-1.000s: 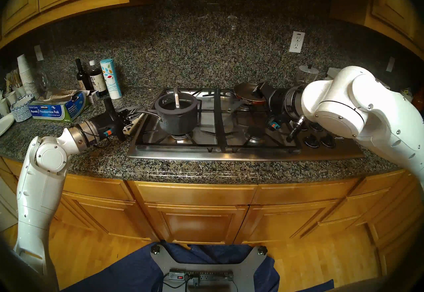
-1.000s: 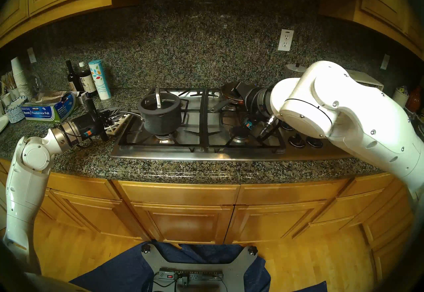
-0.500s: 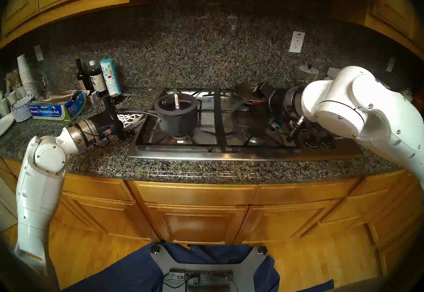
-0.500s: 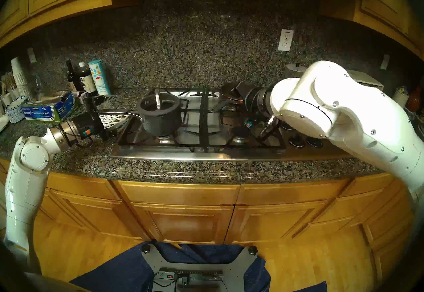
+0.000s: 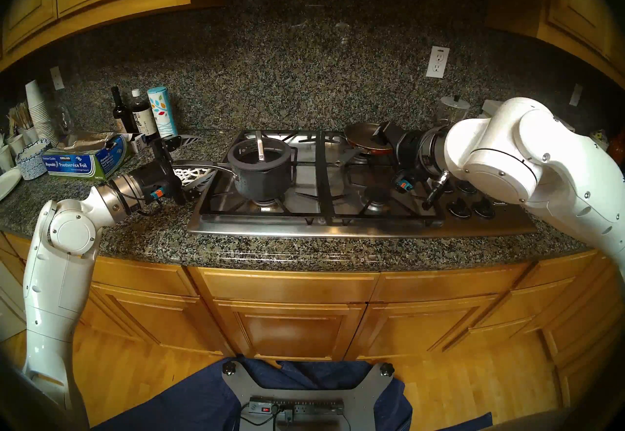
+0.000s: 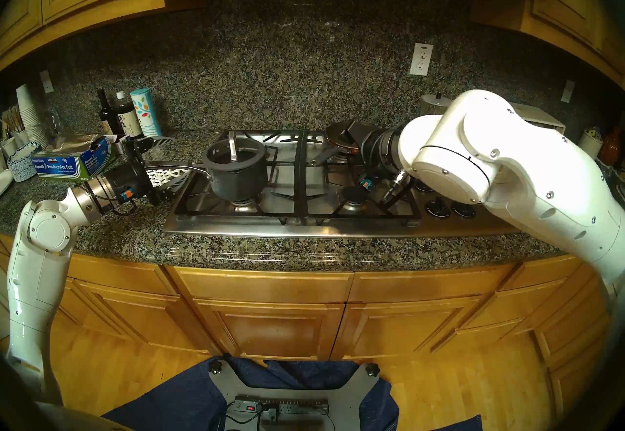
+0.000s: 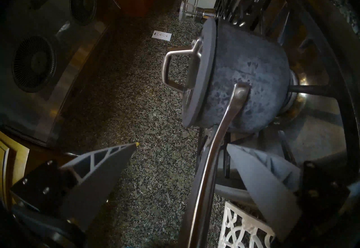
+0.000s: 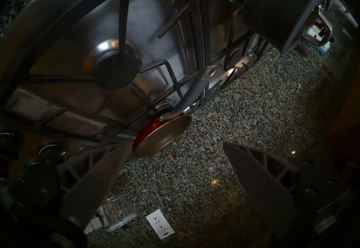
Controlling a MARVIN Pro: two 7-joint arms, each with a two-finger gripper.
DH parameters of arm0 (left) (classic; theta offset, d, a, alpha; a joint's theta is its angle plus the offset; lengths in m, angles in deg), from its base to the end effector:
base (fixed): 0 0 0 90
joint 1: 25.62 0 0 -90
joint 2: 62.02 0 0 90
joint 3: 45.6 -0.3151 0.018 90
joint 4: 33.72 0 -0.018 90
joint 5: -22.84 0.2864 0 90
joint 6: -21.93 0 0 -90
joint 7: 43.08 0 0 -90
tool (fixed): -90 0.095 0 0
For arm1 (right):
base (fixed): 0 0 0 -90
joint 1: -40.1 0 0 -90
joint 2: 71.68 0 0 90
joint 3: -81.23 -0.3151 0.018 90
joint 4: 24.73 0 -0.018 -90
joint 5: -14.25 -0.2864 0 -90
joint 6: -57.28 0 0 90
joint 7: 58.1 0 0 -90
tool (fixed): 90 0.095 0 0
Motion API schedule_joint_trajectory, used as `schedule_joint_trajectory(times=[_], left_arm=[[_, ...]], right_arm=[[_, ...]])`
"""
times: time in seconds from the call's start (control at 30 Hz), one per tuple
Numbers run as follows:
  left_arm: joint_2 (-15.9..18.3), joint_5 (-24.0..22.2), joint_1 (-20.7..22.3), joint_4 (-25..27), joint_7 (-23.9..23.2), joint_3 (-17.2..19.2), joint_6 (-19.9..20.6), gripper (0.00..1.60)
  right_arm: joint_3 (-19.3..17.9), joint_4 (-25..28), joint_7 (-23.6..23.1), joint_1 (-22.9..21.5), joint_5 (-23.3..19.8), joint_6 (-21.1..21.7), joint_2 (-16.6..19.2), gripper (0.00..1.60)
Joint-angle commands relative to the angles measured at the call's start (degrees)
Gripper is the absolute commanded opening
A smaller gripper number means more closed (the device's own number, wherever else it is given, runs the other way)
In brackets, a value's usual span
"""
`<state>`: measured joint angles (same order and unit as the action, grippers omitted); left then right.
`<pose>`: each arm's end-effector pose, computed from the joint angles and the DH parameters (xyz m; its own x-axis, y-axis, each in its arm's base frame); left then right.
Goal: Pick up the pot, put it on the stove, take off the pot lid
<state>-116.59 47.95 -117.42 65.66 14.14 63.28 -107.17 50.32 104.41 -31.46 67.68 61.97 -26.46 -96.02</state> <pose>0.3577 0.1892 -0.1868 -0.5852 -0.7905 0.1808 -0.1210 -0.1353 -0.9834 0.3674 -0.0307 -0.0550 -0.5158 0.5716 -0.6381 0.1981 0.8042 0.5603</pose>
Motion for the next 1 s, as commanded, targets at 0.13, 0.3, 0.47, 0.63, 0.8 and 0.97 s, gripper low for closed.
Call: schedule_joint_trajectory(times=[0.13, 0.3, 0.47, 0.63, 0.8, 0.97], left_arm=[[0.64, -0.36, -1.92, 1.97, 0.94, 3.76, -2.81, 1.60], [1.00, -1.32, -3.59, 2.59, 0.60, 5.40, -3.87, 1.60], [1.27, -2.21, -4.89, 3.11, 0.36, 6.73, -4.89, 1.60], [1.61, -3.07, -5.32, 3.41, 0.09, 7.49, -5.13, 1.60], [2.17, -4.69, -6.14, 4.00, -0.36, 8.67, -5.39, 1.60], [3.15, -7.09, -6.68, 4.41, -2.04, 9.04, -3.88, 1.60]], right_arm=[[-1.52, -0.08, 0.32, -1.56, 0.44, 0.28, 0.13, 1.60], [-1.52, -0.08, 0.32, -1.56, 0.44, 0.28, 0.14, 1.60], [-1.52, -0.08, 0.32, -1.56, 0.44, 0.28, 0.14, 1.60], [-1.52, -0.08, 0.32, -1.56, 0.44, 0.28, 0.14, 1.60], [-1.51, -0.08, 0.32, -1.56, 0.43, 0.27, 0.14, 1.60], [-1.51, -0.08, 0.32, -1.56, 0.44, 0.28, 0.14, 1.60]])
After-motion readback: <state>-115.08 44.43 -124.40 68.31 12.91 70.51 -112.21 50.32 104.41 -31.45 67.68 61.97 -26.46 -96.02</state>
